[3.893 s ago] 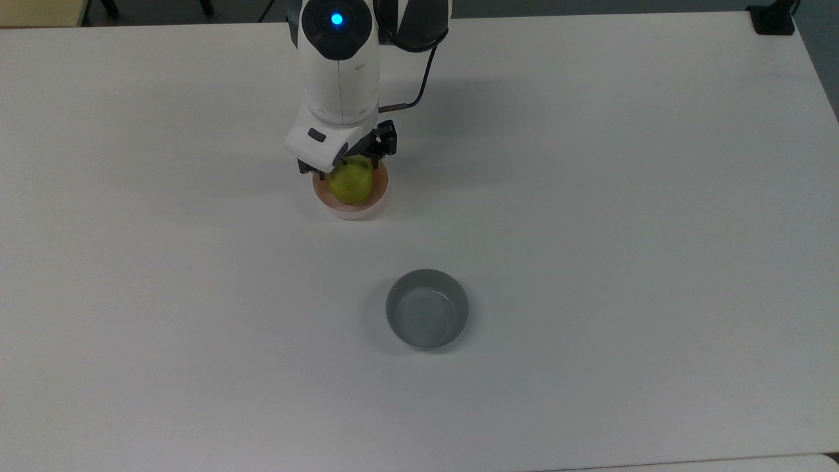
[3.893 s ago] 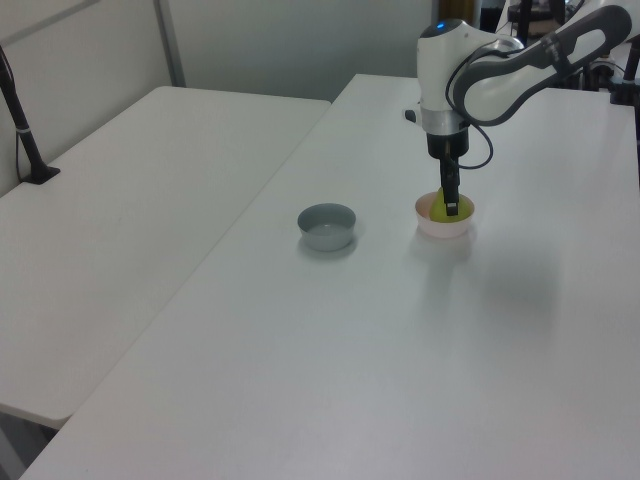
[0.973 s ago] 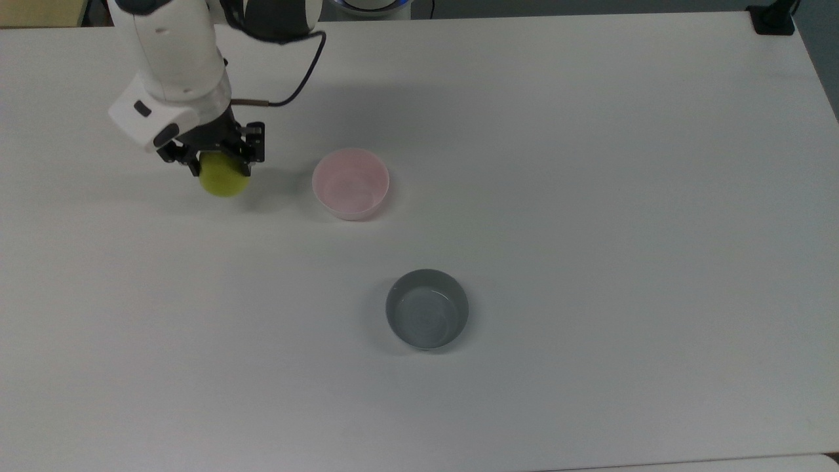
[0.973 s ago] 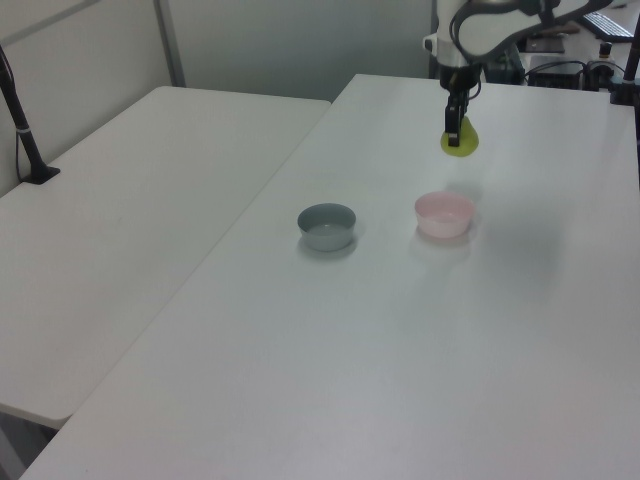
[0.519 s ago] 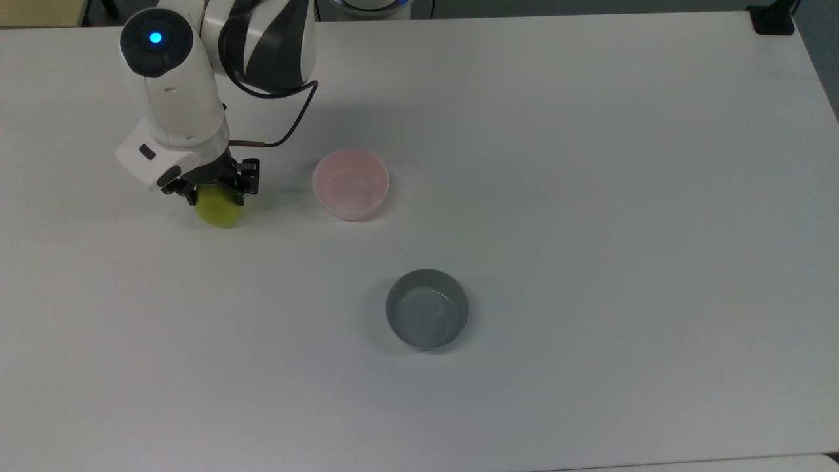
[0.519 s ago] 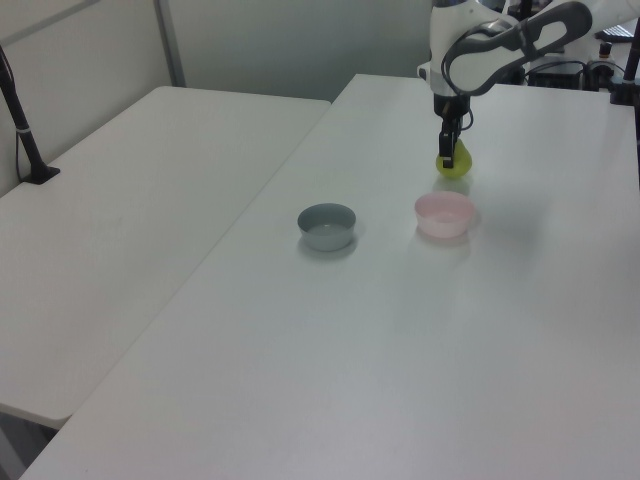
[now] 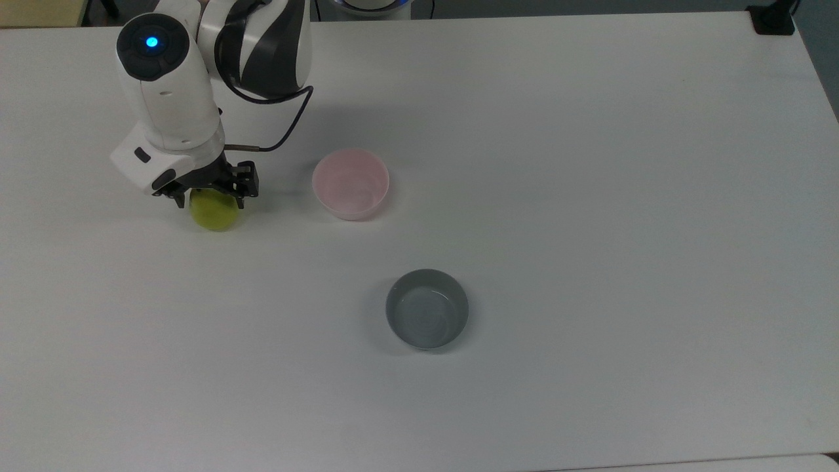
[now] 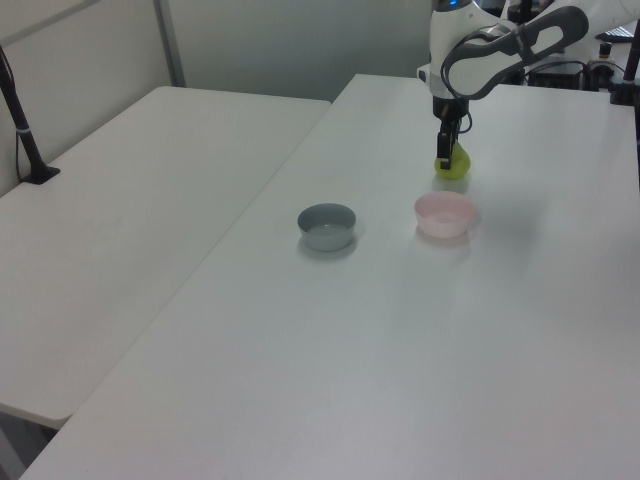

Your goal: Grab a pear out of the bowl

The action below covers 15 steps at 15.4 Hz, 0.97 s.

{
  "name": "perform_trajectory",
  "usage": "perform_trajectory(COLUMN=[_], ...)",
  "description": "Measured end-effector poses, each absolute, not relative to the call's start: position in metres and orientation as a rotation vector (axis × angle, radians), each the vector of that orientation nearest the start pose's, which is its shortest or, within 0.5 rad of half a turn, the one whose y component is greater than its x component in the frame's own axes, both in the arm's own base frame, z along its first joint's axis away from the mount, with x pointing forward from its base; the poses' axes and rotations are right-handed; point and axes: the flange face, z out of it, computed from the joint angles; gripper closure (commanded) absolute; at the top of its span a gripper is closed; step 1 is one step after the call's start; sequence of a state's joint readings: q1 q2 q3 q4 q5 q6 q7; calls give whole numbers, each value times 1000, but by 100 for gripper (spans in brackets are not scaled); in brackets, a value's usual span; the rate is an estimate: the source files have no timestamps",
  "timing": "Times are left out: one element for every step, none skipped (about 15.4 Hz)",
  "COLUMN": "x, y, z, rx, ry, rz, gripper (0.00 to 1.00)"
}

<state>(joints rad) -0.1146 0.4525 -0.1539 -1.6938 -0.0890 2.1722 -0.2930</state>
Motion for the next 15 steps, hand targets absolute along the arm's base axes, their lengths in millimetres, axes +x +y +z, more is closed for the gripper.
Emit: perform_trajectory(x=[649, 651, 652, 653, 653, 653, 653, 652, 651, 649, 646, 644, 640, 634, 624], y=[-171, -171, -169, -165, -157, -146, -133, -118, -102, -85, -58, -42, -25, -9, 13], z=[343, 350, 358, 367, 377, 389, 402, 417, 431, 445, 462, 472, 482, 493, 510], rx=[-3284, -3287, -3288, -3287, -3285, -3282, -3278, -3274, -3271, -3267, -3263, -3261, -3259, -3256, -3252], ry=[-148, -148, -142, -135, -125, -119, -113, -106, -97, -90, -77, -68, -62, -67, -91], rz=[6, -12, -33, -47, -55, -54, -48, -42, -37, -32, -31, -31, -22, -8, 9], gripper=[0, 0, 0, 0, 0, 0, 0, 0, 0, 0, 0, 0, 0, 0, 0])
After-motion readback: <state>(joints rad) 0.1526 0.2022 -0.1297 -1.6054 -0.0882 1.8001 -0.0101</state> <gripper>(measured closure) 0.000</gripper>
